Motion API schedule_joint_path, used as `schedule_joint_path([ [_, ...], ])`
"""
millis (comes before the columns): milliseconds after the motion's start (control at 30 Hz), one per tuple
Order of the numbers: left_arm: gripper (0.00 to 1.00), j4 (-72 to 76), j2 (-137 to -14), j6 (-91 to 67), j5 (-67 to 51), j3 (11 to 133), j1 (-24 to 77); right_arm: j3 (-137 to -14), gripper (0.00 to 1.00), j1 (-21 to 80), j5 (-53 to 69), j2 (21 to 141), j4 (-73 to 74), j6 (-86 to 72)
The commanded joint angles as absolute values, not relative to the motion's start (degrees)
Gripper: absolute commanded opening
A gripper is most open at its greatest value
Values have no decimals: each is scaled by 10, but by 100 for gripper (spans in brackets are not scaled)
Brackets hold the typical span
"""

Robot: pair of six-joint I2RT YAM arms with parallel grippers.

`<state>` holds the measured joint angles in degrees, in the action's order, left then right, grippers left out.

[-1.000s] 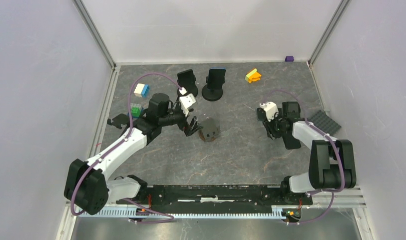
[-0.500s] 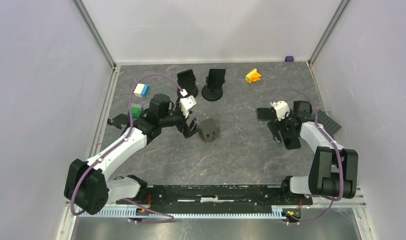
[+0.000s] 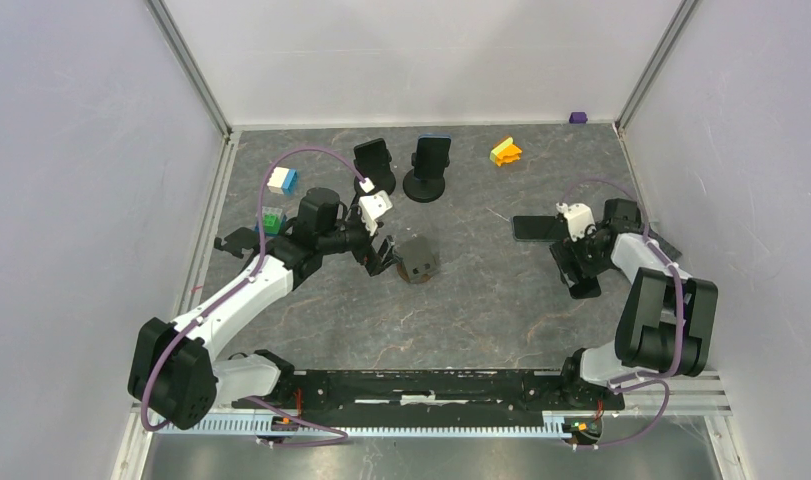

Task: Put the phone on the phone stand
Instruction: Pick up the phone at the center of the board.

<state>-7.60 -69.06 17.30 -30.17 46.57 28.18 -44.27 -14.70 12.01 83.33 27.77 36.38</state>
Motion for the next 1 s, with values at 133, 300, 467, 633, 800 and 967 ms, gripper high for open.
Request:
schedule_joint_path([
  [133, 100, -56, -678, 189, -312, 467, 281, -470, 98, -168, 141, 870, 280, 386],
  [300, 100, -58, -678, 189, -315, 467, 281, -475, 98, -171, 159, 900, 277, 388],
  [467, 100, -74, -675, 200, -325, 476, 281, -464, 92, -171, 170, 913, 266, 387],
  [633, 100, -72, -669, 182, -319, 483, 281, -434, 82, -163, 170, 910, 259, 403],
  [800, 100, -73, -656, 192, -328, 486, 281, -397, 80, -122, 179, 892, 254, 428],
  [967, 100, -86, -650, 200, -350, 495, 282, -368, 80, -29, 179, 866, 231, 428],
])
